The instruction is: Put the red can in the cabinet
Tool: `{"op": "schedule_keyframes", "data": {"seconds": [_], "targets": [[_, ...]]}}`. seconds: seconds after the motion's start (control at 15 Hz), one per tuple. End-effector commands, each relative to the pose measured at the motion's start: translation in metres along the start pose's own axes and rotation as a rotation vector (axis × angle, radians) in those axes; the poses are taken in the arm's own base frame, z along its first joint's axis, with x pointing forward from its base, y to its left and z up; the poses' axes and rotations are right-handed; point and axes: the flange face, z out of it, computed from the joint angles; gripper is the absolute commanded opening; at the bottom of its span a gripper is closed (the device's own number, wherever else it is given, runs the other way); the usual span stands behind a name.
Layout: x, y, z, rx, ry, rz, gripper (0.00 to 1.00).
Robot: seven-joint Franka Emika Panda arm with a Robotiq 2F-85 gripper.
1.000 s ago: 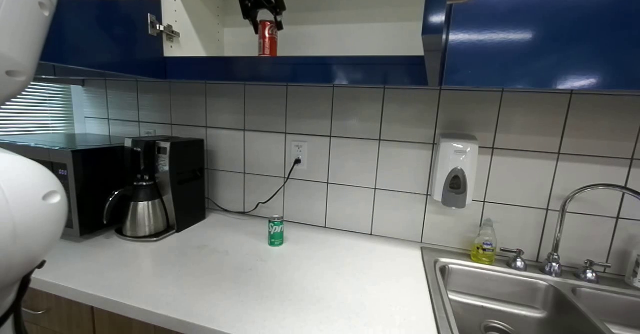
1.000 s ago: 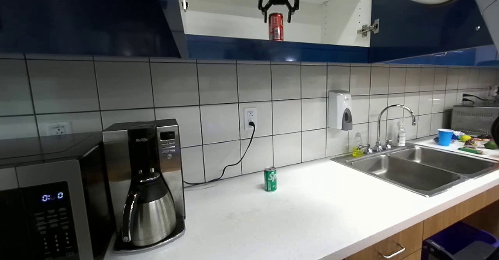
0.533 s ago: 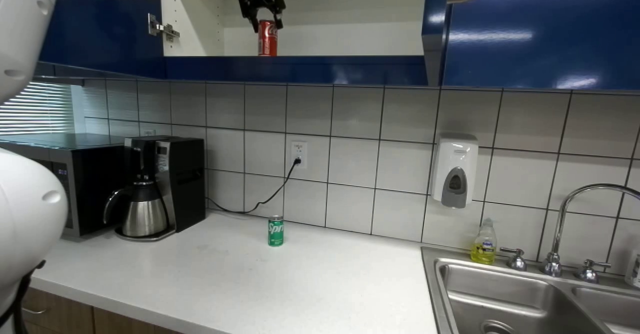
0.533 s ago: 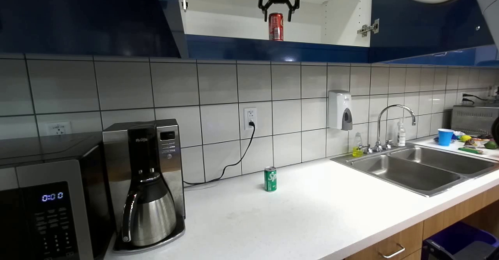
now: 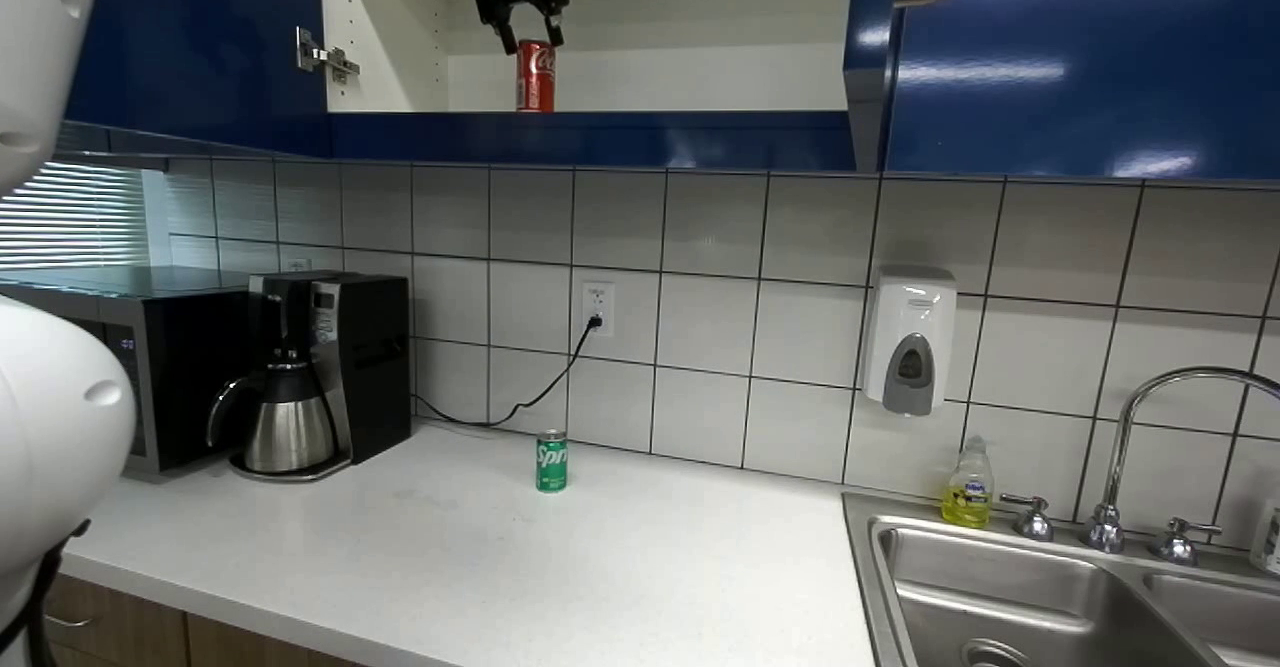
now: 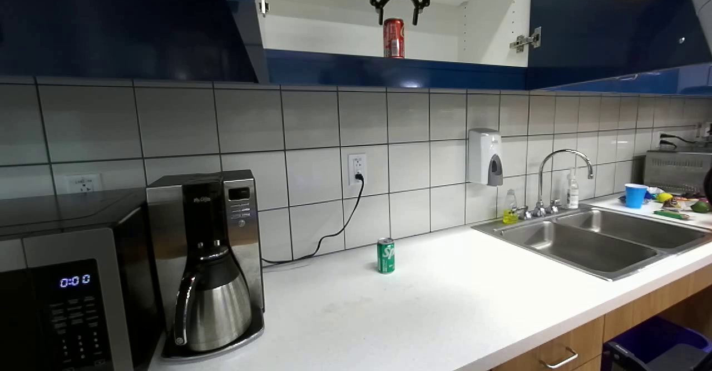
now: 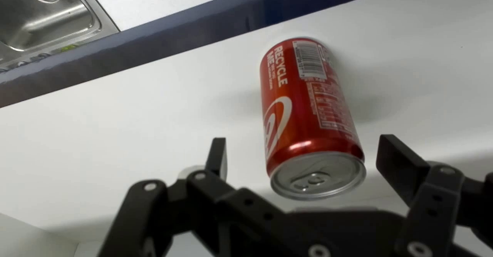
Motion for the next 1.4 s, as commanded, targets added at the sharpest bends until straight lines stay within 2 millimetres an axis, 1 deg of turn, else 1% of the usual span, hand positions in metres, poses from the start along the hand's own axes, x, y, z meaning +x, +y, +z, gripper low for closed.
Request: {"op": "schedule_keyframes", "data": {"seconds": [0.0,0.33,0.67,0.87,1.07,1.33], "targets": [[-0.011,0.004,-0.012,0.005,-0.022,-0.029,1.00],[-0.020,0.006,-0.021,0.014,-0.031,-0.052,1.00],[-0.041,0.016,-0.035,0.035,-0.040,-0.076,1.00],[-0.061,0.025,-0.039,0.046,-0.055,-0.088,1.00],[-0.084,0.033,-0.036,0.050,-0.075,-0.102,1.00],[-0.116,0.042,-0.019,0.030,-0.092,-0.119,1.00]]}}
